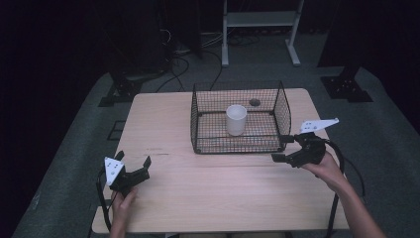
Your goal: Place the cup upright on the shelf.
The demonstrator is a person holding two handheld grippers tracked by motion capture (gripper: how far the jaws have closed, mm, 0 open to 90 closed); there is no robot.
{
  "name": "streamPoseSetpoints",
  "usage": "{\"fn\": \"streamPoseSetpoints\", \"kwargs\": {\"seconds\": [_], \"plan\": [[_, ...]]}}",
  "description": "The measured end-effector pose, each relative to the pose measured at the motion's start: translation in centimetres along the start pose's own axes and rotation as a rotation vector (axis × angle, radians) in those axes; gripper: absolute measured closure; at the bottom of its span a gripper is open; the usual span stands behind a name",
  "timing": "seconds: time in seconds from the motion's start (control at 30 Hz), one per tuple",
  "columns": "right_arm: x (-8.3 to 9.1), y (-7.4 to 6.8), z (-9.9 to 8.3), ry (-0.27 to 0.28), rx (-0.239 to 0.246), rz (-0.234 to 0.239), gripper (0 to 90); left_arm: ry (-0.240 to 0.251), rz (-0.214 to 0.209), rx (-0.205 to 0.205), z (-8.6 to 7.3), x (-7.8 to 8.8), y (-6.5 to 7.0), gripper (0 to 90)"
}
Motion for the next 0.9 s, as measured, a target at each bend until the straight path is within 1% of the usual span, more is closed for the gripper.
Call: {"fn": "streamPoseSetpoints", "kwargs": {"seconds": [0.03, 0.1, 0.17, 0.3, 0.47, 0.7, 0.87, 0.9], "plan": [[0.0, 0.0, 0.0, 0.0, 0.0, 0.0, 7.9, 0.0, 0.0, 0.0, 0.0, 0.0, 0.0, 0.0], [0.2, 0.0, -0.6, -0.011, -0.005, 0.0, 7.8, -0.001, 0.002, -0.002, 0.0, 0.0, 0.0, 0.0], [0.4, 0.0, -0.9, 0.0, -0.008, -0.004, 7.9, 0.0, 0.002, -0.002, 0.0, 0.0, 0.0, 0.0], [0.6, 0.0, -1.4, -0.002, -0.011, -0.013, 7.8, 0.0, 0.002, 0.0, 0.0, 0.0, 0.0, 0.0], [1.2, 0.2, -2.0, 0.013, -0.026, -0.025, 7.9, 0.0, 0.002, -0.002, 0.0, 0.0, 0.0, 0.0], [1.4, 0.4, -3.0, 0.018, -0.041, -0.041, 7.9, 0.001, 0.002, -0.002, 0.0, 0.0, 0.0, 0.0], [1.9, 0.8, -4.3, 0.026, -0.057, -0.076, 7.8, 0.0, 0.002, -0.001, 0.0, 0.0, 0.0, 0.0], [1.9, 0.8, -4.3, 0.026, -0.057, -0.076, 7.8, 0.0, 0.002, -0.001, 0.0, 0.0, 0.0, 0.0]]}}
Point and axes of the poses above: each handheld gripper's, and its own axes: x roughly backward along the jaws, z roughly out of its top, y roughly to its right, the point moved 9 cm from there along -x, roughly forward along the jaws, and after that the axes turned 1 degree about x, right-handed, at the moved point
